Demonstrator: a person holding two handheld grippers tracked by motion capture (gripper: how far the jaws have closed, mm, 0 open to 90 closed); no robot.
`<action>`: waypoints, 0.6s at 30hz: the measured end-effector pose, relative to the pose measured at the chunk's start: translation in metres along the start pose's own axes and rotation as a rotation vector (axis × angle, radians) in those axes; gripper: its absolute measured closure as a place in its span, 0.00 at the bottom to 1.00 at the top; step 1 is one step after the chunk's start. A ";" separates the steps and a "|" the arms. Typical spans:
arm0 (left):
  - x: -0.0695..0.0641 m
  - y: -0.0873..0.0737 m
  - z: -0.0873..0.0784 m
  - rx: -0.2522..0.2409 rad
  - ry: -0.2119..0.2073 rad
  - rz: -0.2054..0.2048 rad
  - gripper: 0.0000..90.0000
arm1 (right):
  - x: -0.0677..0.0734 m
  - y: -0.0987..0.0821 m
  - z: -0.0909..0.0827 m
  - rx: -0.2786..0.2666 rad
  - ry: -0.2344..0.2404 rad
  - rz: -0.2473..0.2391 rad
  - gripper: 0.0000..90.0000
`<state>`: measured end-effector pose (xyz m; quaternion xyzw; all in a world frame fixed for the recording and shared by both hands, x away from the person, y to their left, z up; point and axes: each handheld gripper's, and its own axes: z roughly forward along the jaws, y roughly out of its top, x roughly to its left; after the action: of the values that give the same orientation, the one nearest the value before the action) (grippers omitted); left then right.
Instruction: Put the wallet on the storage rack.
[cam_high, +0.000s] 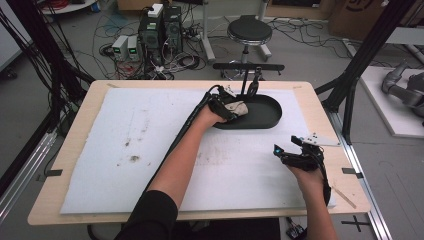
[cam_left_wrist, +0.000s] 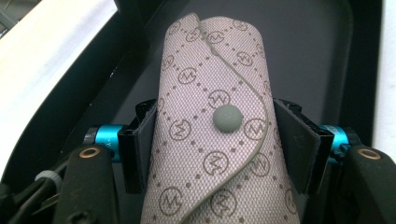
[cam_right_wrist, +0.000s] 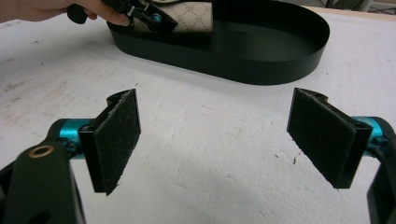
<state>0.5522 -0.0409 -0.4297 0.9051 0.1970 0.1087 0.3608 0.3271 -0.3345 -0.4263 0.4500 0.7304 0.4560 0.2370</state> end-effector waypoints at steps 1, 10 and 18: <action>0.000 0.000 0.002 0.008 0.002 0.003 0.39 | 0.000 0.000 0.001 0.001 0.001 -0.003 0.20; -0.002 0.001 0.002 0.039 0.019 0.004 0.30 | 0.000 0.001 0.002 0.000 0.001 -0.001 0.20; -0.003 0.001 -0.018 -0.017 0.017 -0.015 0.22 | 0.001 0.003 0.002 -0.008 0.002 -0.001 0.20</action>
<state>0.5436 -0.0315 -0.4162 0.8994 0.2059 0.1156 0.3678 0.3296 -0.3320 -0.4250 0.4484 0.7288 0.4593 0.2383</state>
